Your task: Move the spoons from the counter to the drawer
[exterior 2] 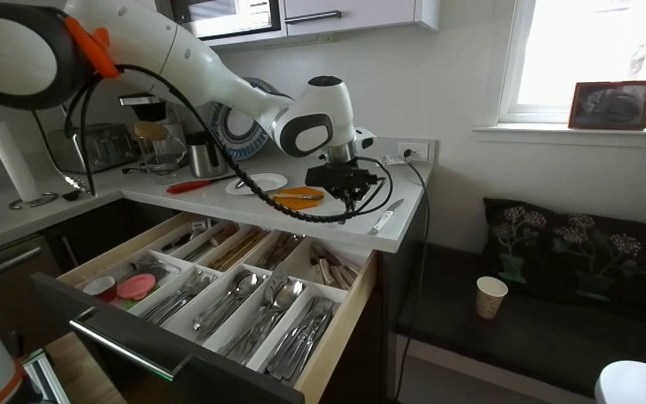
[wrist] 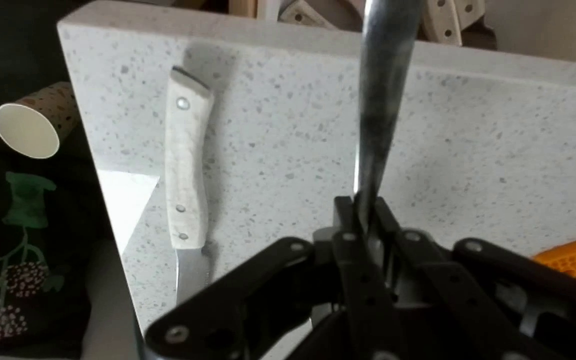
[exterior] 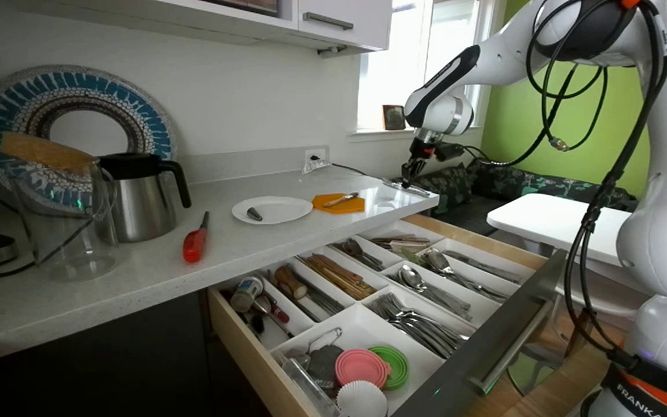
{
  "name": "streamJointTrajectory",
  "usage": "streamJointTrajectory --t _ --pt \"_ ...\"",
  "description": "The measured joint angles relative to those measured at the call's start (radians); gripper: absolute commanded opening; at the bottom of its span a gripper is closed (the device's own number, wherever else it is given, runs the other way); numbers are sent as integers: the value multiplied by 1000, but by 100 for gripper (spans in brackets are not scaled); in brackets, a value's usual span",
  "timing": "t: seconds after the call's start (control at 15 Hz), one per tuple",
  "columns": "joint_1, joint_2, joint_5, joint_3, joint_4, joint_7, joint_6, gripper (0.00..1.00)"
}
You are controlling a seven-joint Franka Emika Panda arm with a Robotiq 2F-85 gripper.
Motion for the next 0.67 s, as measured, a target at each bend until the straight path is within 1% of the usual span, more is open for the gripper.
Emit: streamJointTrajectory --t 0.2,0.4,0.67 --pt "0 -78 39 7 -160 -8 108 2" --pt "1 -164 102 23 -326 -48 207 2" --pt "25 -297 170 42 -559 -98 369 2"
